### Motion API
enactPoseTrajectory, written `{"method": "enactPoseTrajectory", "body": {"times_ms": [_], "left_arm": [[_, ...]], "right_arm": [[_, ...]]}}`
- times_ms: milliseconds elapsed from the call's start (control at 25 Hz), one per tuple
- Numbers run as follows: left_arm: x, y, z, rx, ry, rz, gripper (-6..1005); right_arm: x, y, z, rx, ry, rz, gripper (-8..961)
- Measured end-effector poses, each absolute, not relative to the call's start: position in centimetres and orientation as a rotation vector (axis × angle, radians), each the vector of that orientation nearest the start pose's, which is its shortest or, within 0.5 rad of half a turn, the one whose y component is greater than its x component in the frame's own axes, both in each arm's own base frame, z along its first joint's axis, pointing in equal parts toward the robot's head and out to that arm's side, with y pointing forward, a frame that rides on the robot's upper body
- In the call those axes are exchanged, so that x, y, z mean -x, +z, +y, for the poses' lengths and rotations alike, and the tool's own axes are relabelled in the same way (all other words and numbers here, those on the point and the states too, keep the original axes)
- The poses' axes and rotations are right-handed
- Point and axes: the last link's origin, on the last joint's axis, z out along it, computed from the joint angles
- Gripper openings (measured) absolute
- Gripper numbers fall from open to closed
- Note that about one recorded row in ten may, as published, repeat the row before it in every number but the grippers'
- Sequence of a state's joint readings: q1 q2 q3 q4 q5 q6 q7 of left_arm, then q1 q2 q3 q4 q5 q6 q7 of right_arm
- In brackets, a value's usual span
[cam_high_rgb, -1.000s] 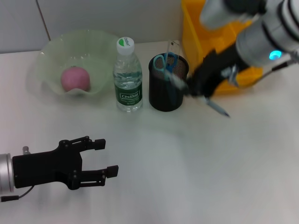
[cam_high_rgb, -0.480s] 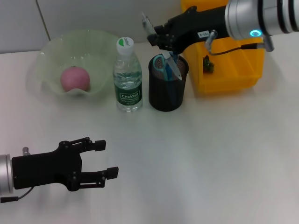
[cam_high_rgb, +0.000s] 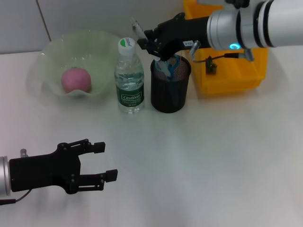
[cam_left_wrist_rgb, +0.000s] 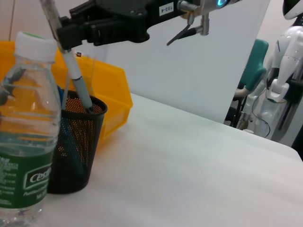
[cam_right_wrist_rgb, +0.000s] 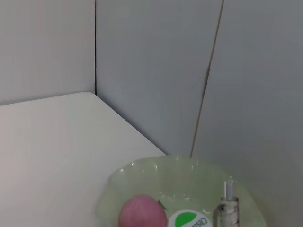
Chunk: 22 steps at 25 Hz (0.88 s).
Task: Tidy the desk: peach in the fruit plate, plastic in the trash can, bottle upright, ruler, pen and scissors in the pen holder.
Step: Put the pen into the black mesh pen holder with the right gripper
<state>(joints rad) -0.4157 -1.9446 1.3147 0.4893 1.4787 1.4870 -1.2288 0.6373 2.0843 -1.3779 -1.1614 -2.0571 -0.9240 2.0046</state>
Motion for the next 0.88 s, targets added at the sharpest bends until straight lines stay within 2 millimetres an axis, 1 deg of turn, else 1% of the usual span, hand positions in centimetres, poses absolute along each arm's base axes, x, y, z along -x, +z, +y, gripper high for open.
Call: {"method": "enactPoseTrajectory", "body": {"times_ms": [200,600,880], "left_arm": [[28.3,-2.3,28.7,2.87,-0.727,-0.583,863],[28.4,-2.2,28.7,2.87,-0.726,-0.582,864],[28.4,-2.2,28.7,2.87,-0.726,-0.583,864]], "right_arm": [[-12.1,-1.8,42.0,2.542,0.302,0.35,180],[-13.2,-2.1,42.1,2.526,0.286,0.387,181],[-13.6,-2.2,42.2,2.512,0.284,0.402,182]]}}
